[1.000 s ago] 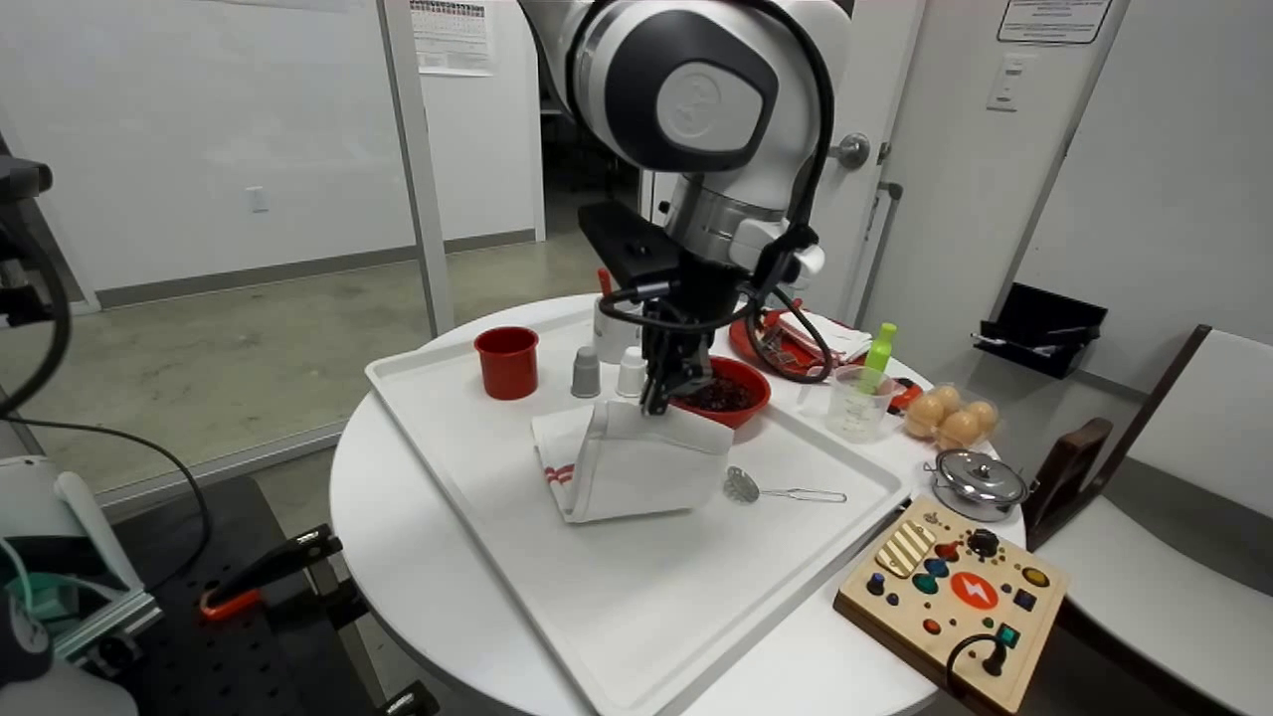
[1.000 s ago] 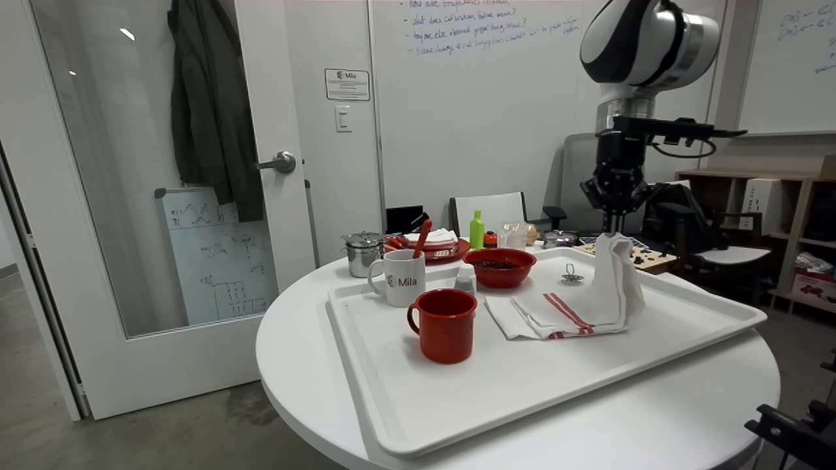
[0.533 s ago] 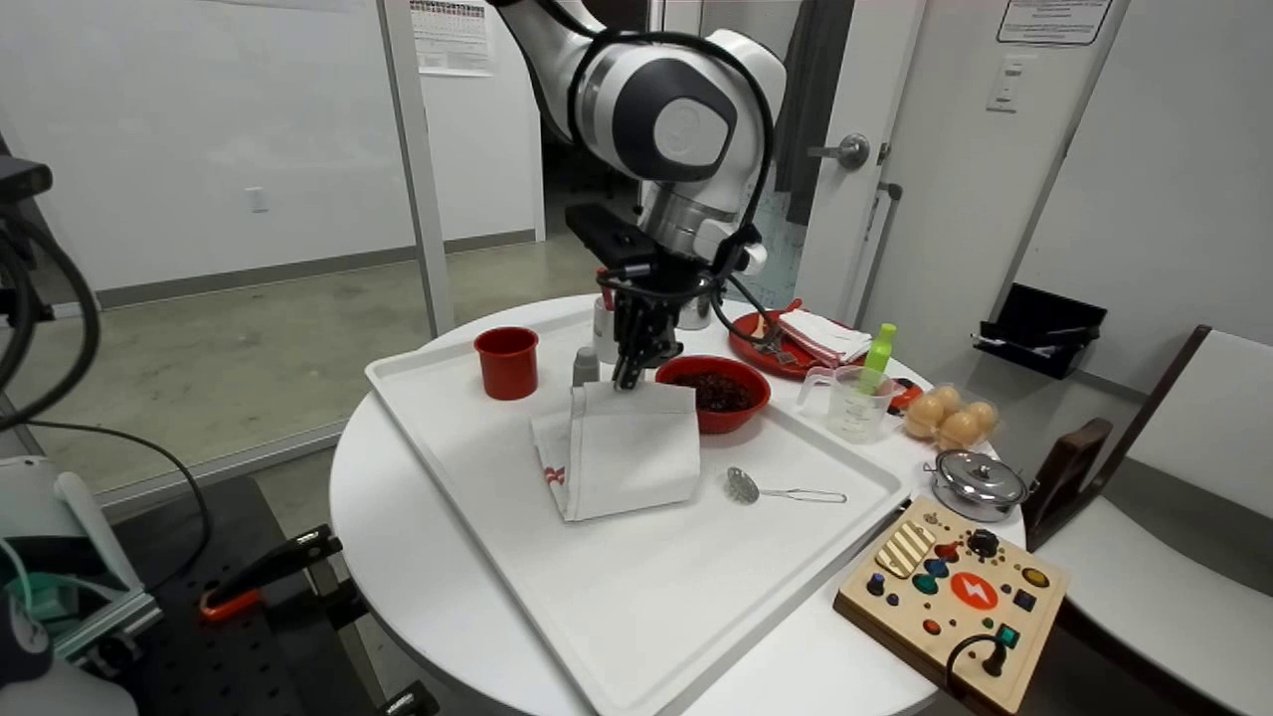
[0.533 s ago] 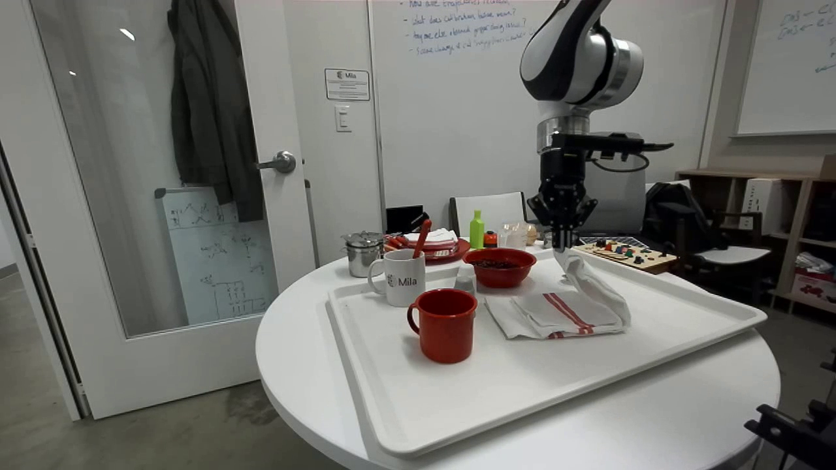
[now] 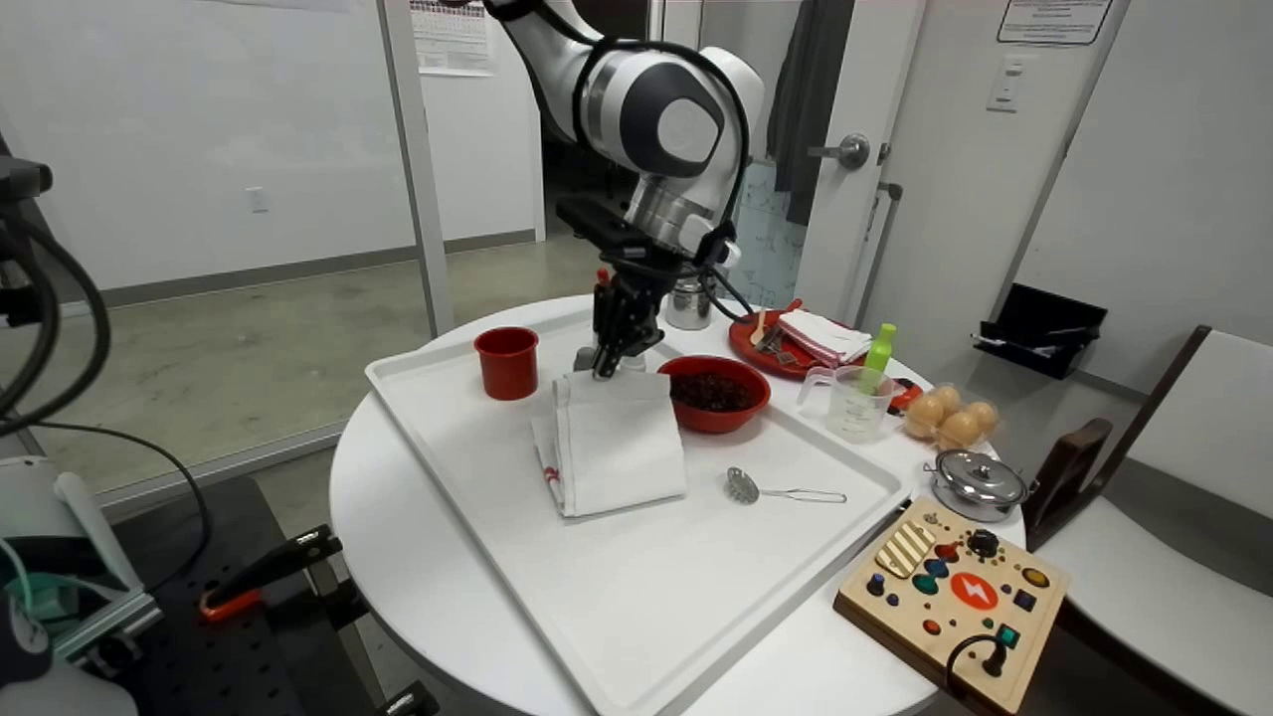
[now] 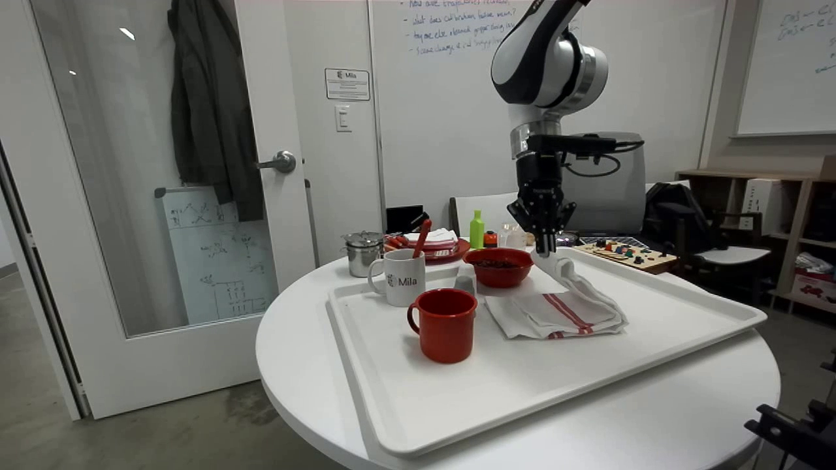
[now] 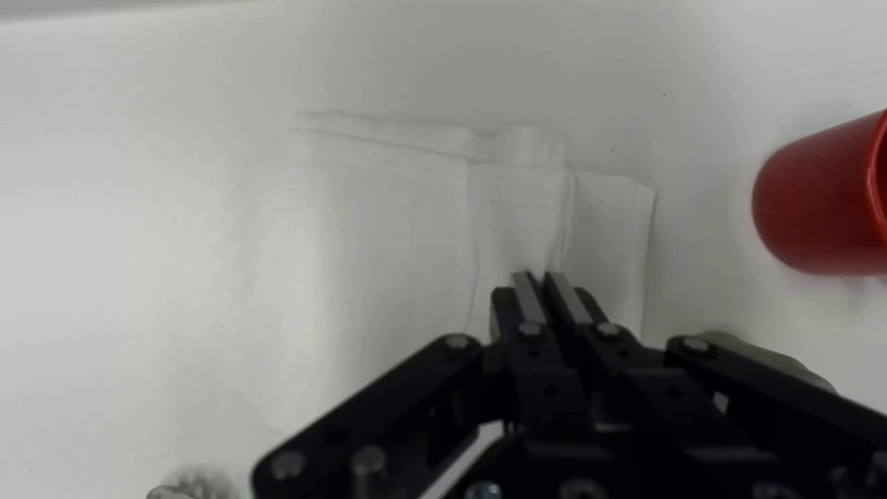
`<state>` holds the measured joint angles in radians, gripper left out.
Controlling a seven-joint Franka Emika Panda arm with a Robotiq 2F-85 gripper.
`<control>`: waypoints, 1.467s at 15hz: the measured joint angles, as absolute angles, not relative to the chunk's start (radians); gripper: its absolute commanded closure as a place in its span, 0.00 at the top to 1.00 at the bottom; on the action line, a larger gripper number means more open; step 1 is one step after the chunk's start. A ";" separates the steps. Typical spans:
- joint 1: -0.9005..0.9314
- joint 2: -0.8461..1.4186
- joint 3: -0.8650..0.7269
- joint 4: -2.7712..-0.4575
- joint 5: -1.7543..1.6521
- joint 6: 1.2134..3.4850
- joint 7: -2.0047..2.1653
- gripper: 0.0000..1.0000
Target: Fold the towel
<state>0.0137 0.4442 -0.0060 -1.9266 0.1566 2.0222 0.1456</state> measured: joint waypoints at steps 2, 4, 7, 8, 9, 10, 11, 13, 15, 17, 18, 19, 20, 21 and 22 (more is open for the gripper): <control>0.017 0.456 0.002 -1.910 0.154 1.998 0.143 0.08; 0.038 0.475 0.022 -1.911 0.151 2.004 0.146 0.34; 0.091 0.509 0.044 -1.908 0.146 2.014 0.161 0.55; 0.105 0.518 0.048 -1.906 0.144 2.015 0.164 0.62; 0.117 0.525 0.050 -1.903 0.141 2.016 0.168 0.68; 0.126 0.530 0.050 -1.900 0.137 2.020 0.174 0.77; 0.132 0.533 0.050 -1.897 0.132 2.022 0.178 0.83; 0.132 0.531 0.045 -1.890 0.121 2.019 0.181 0.98; 0.126 0.513 0.022 -1.887 0.099 2.011 0.189 1.00; 0.111 0.462 -0.018 -1.901 0.059 2.010 0.203 1.00; 0.099 0.424 -0.042 -1.919 0.037 2.013 0.214 1.00; 0.085 0.383 -0.064 -1.941 0.017 2.015 0.226 1.00; 0.068 0.342 -0.087 -1.967 -0.004 2.018 0.239 1.00; 0.050 0.302 -0.107 -1.996 -0.023 2.019 0.252 1.00; 0.030 0.263 -0.124 -2.026 -0.041 2.019 0.259 1.00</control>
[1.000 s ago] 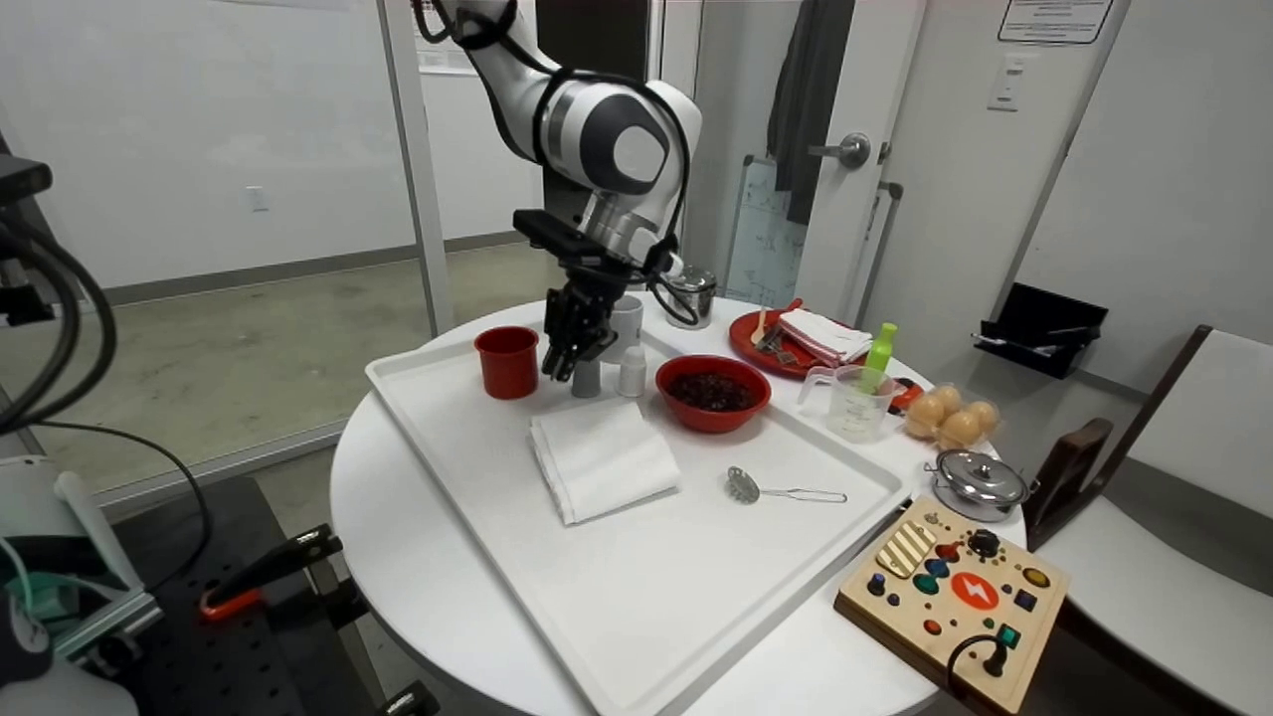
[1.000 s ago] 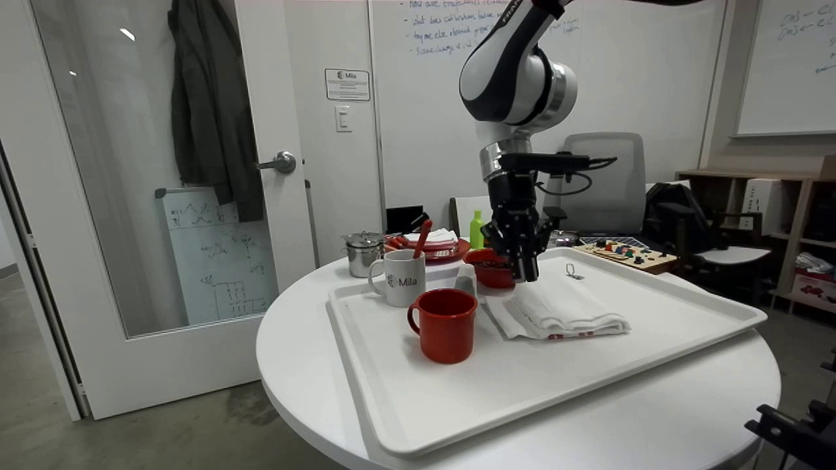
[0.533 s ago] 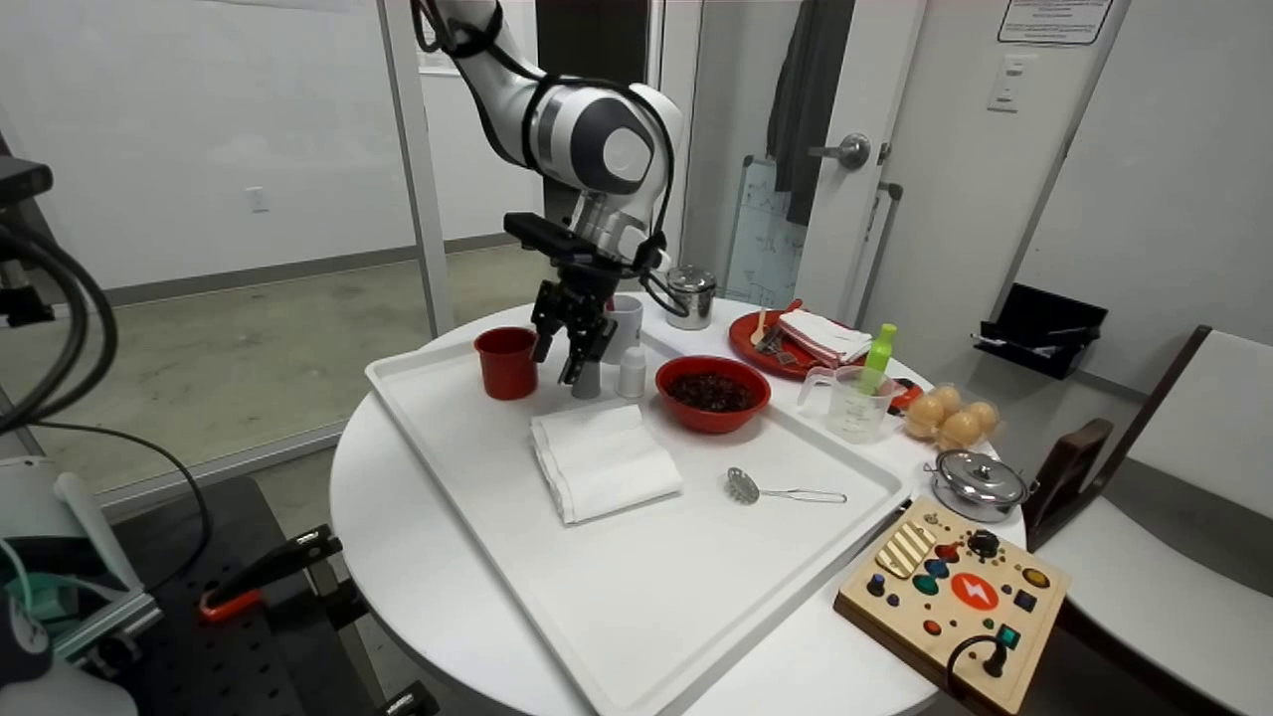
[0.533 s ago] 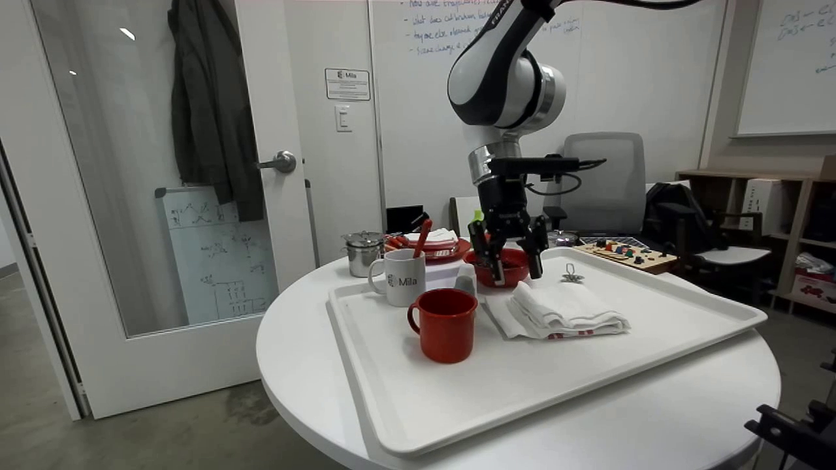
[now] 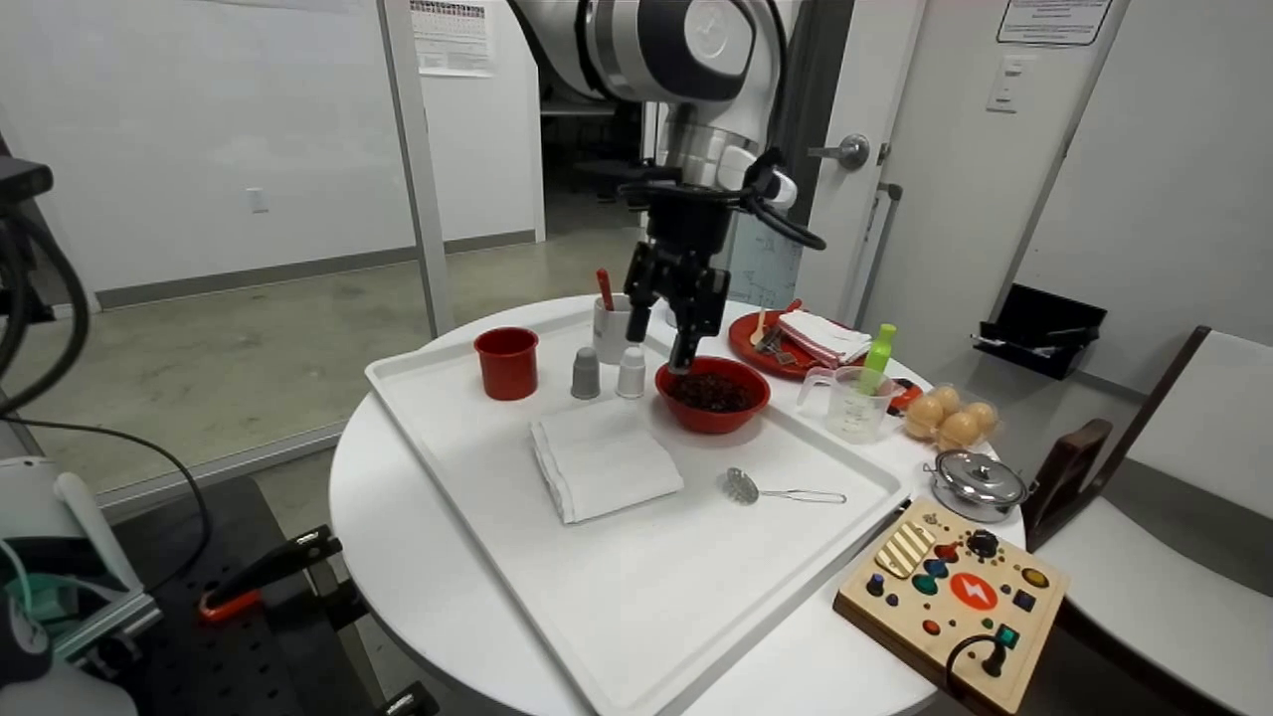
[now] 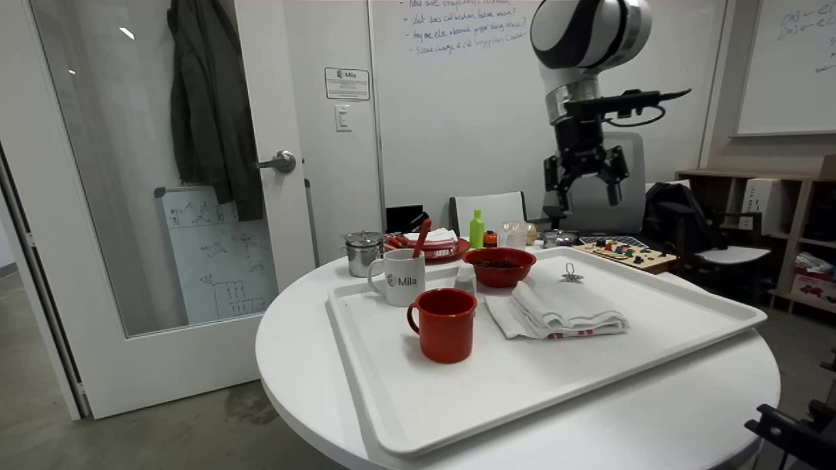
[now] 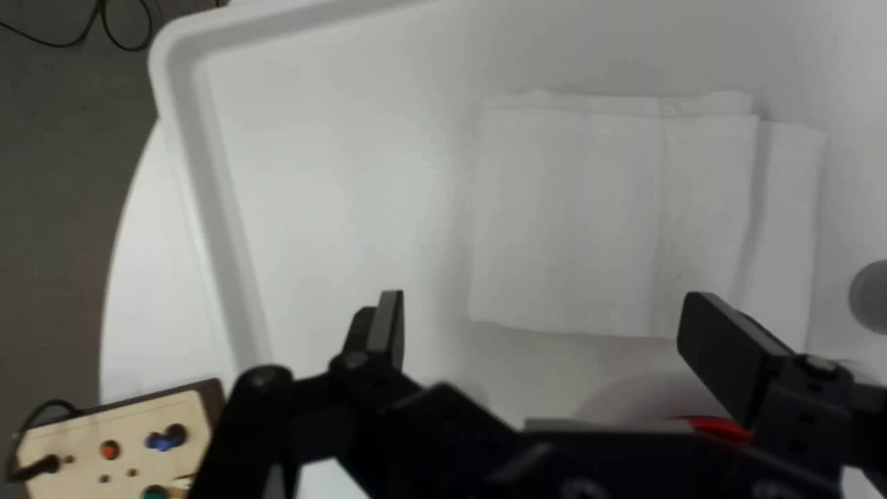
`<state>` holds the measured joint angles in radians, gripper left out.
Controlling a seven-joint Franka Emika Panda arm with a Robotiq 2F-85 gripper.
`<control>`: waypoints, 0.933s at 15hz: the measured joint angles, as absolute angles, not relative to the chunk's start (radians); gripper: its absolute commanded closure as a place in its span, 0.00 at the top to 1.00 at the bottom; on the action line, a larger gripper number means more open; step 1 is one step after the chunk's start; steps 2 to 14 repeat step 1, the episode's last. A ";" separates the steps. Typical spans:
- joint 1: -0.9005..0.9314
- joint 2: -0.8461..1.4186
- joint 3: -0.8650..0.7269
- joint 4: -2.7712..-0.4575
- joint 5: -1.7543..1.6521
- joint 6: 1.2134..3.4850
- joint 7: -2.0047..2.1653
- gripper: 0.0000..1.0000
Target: Fold the towel
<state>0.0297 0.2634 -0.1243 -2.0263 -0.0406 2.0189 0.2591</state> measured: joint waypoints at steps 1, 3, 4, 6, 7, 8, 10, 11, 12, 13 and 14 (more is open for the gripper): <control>0.008 0.229 -0.138 -2.057 -0.050 2.019 0.259 1.00; 0.008 0.229 -0.138 -2.057 -0.050 2.019 0.259 1.00; 0.008 0.229 -0.138 -2.057 -0.050 2.019 0.259 1.00; 0.008 0.229 -0.138 -2.057 -0.050 2.019 0.259 1.00; 0.008 0.229 -0.138 -2.057 -0.050 2.019 0.259 1.00; 0.008 0.229 -0.138 -2.057 -0.050 2.019 0.259 1.00; 0.008 0.229 -0.138 -2.057 -0.050 2.019 0.259 1.00; 0.008 0.229 -0.138 -2.057 -0.050 2.019 0.259 1.00; 0.008 0.229 -0.138 -2.057 -0.050 2.019 0.259 1.00; 0.008 0.229 -0.138 -2.057 -0.050 2.019 0.259 1.00; 0.008 0.229 -0.138 -2.057 -0.050 2.019 0.259 1.00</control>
